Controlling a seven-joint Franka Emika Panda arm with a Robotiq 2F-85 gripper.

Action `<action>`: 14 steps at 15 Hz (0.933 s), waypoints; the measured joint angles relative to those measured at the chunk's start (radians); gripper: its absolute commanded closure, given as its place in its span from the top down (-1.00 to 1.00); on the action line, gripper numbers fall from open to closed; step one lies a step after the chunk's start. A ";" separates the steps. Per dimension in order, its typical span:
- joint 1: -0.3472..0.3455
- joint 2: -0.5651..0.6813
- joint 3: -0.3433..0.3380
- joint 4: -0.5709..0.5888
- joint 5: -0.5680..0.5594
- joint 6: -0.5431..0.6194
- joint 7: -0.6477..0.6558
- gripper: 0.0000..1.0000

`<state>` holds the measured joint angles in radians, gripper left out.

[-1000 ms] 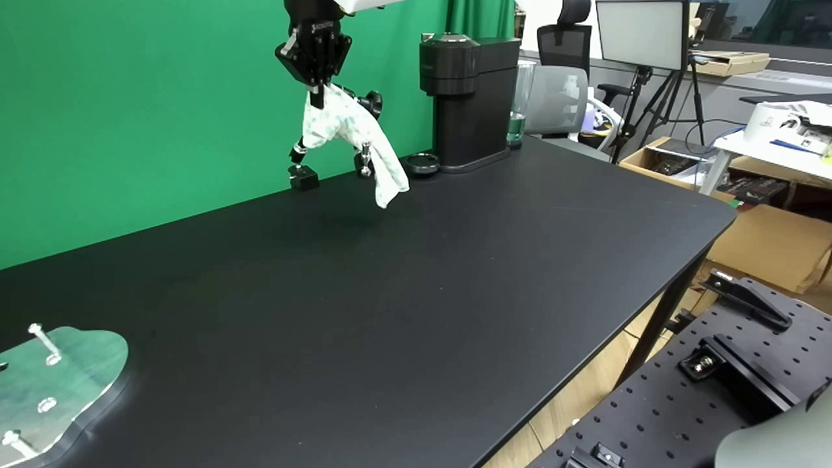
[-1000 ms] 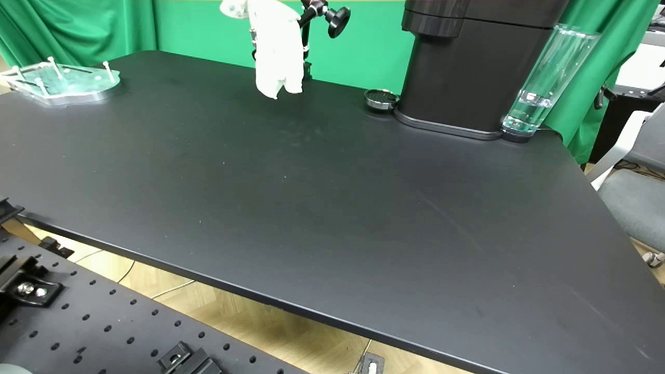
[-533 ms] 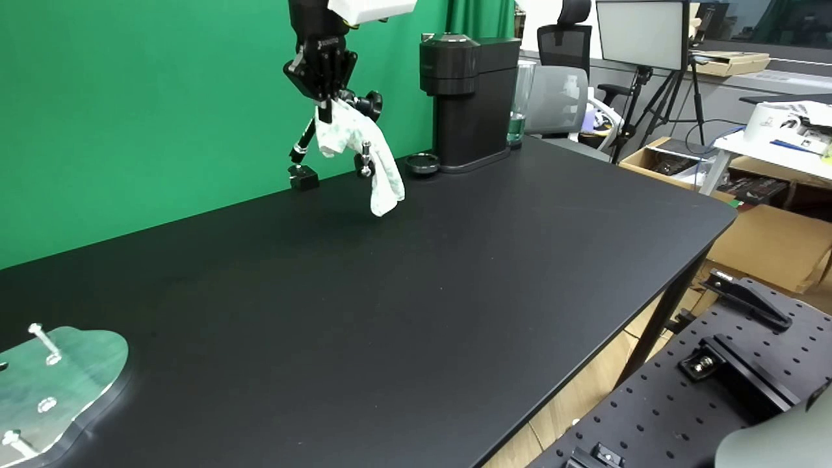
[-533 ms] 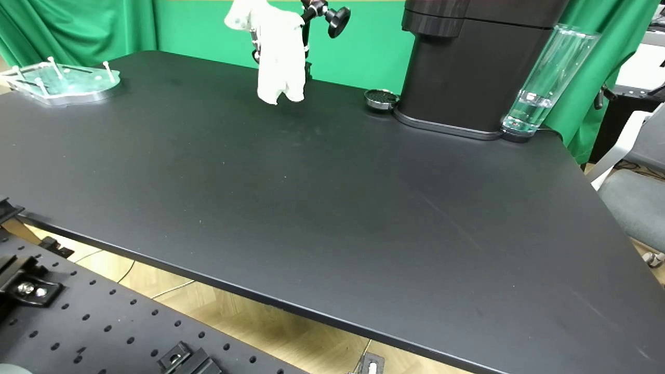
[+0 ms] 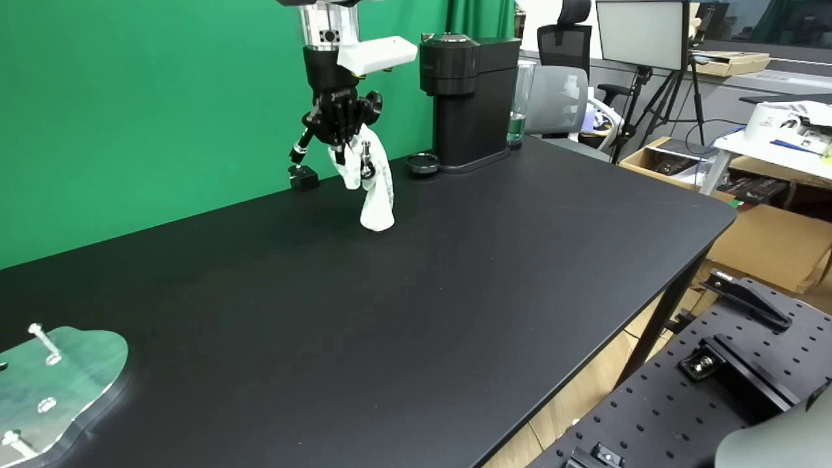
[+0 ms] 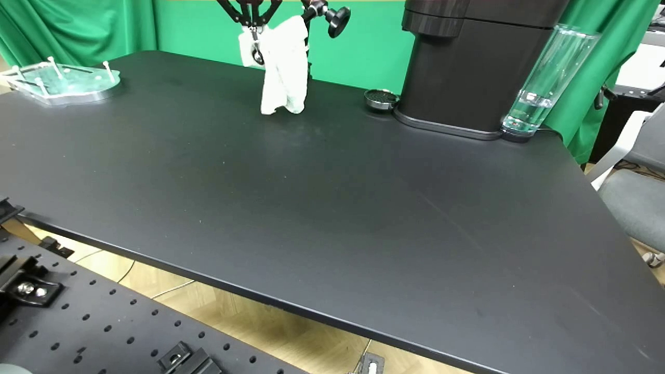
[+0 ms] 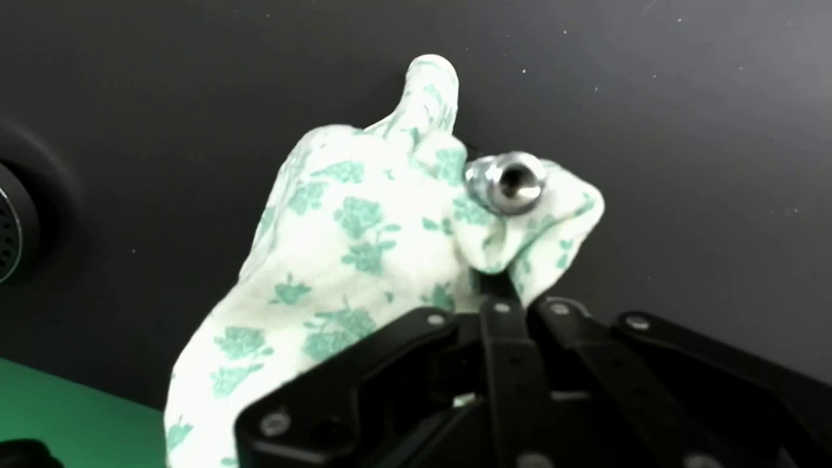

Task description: Pick the cloth on the table and put it on the stand

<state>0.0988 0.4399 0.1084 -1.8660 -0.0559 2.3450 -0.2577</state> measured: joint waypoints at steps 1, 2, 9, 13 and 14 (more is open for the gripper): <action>0.000 0.021 0.000 0.020 0.000 -0.008 0.000 -0.99; 0.000 0.041 0.001 0.039 0.000 -0.015 0.000 -0.99; 0.015 0.125 0.012 0.139 -0.001 -0.069 0.000 -0.31; 0.037 0.136 0.018 0.171 -0.001 -0.105 0.009 0.22; 0.045 0.136 0.019 0.178 -0.001 -0.111 0.014 0.35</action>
<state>0.1440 0.5763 0.1274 -1.6884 -0.0570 2.2341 -0.2434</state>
